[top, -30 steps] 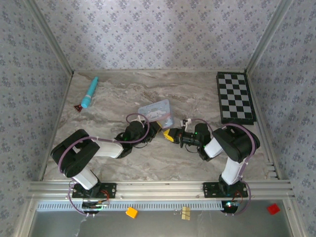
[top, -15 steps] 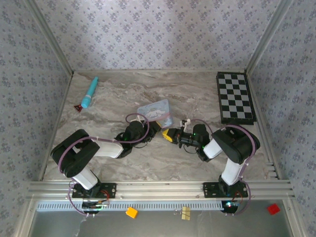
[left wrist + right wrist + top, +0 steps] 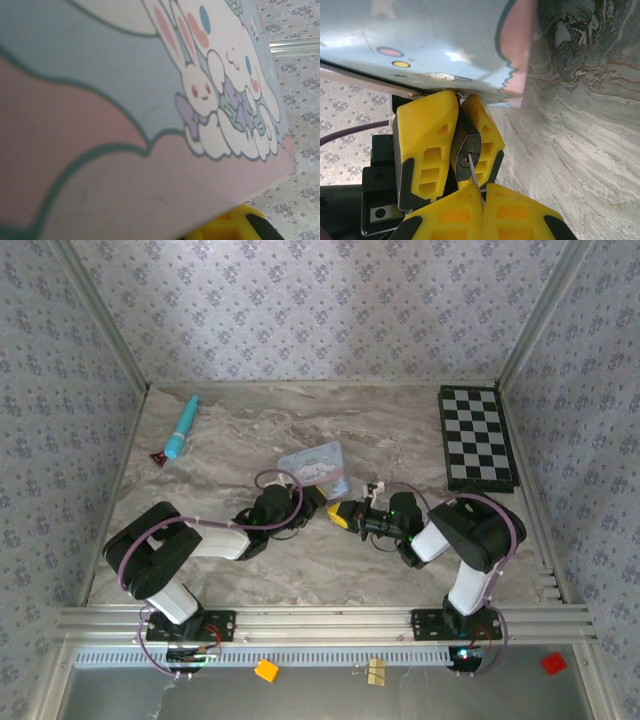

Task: Unlock the padlock with the key

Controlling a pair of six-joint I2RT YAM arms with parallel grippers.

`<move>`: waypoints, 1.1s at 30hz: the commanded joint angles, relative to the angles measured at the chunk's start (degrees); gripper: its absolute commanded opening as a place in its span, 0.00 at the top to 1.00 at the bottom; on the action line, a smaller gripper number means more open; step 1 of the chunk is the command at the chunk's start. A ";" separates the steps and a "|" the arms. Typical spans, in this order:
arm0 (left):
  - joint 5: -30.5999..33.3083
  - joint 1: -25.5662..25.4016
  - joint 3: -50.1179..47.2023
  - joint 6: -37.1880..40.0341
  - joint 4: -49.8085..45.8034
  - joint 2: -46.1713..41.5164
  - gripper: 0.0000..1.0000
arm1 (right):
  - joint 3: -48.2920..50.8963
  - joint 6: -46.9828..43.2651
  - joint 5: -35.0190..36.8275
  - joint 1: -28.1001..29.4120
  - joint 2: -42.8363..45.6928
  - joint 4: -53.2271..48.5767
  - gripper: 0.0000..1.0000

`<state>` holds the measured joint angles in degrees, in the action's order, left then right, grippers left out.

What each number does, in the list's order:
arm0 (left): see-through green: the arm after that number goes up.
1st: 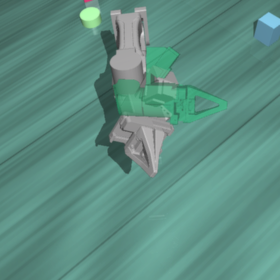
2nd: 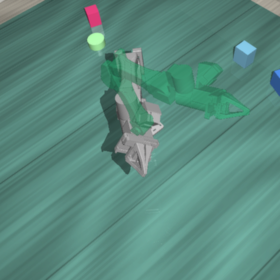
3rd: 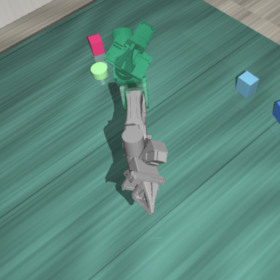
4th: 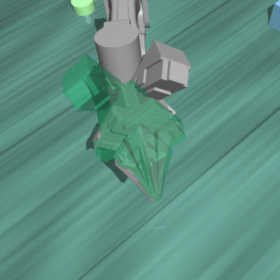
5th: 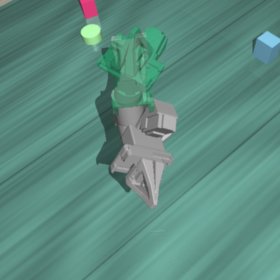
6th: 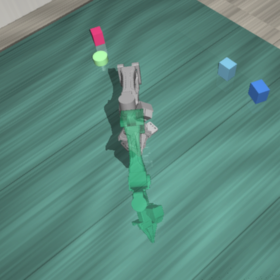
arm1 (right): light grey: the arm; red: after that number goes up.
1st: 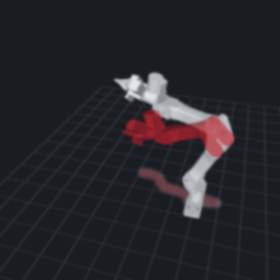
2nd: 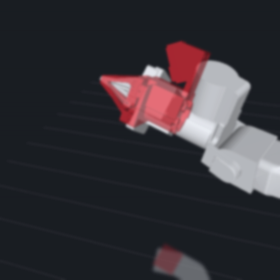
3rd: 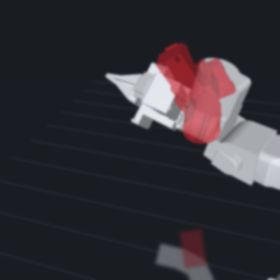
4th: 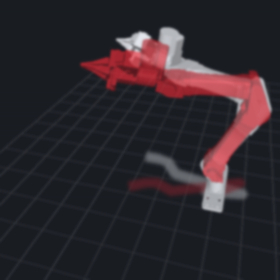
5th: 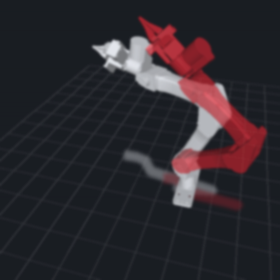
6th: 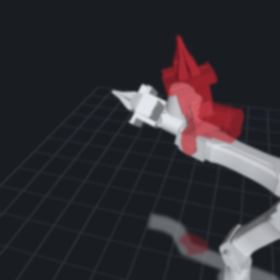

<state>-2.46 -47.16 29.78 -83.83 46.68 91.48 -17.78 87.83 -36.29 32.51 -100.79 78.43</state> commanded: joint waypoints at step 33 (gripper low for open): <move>-17.78 -5.90 6.66 4.29 2.60 -0.87 1.00 | -6.80 -4.60 -2.66 -5.05 8.94 -13.00 1.00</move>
<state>-5.28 -47.68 33.54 -80.58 43.51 91.50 -20.12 83.57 -43.55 27.86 -90.15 60.16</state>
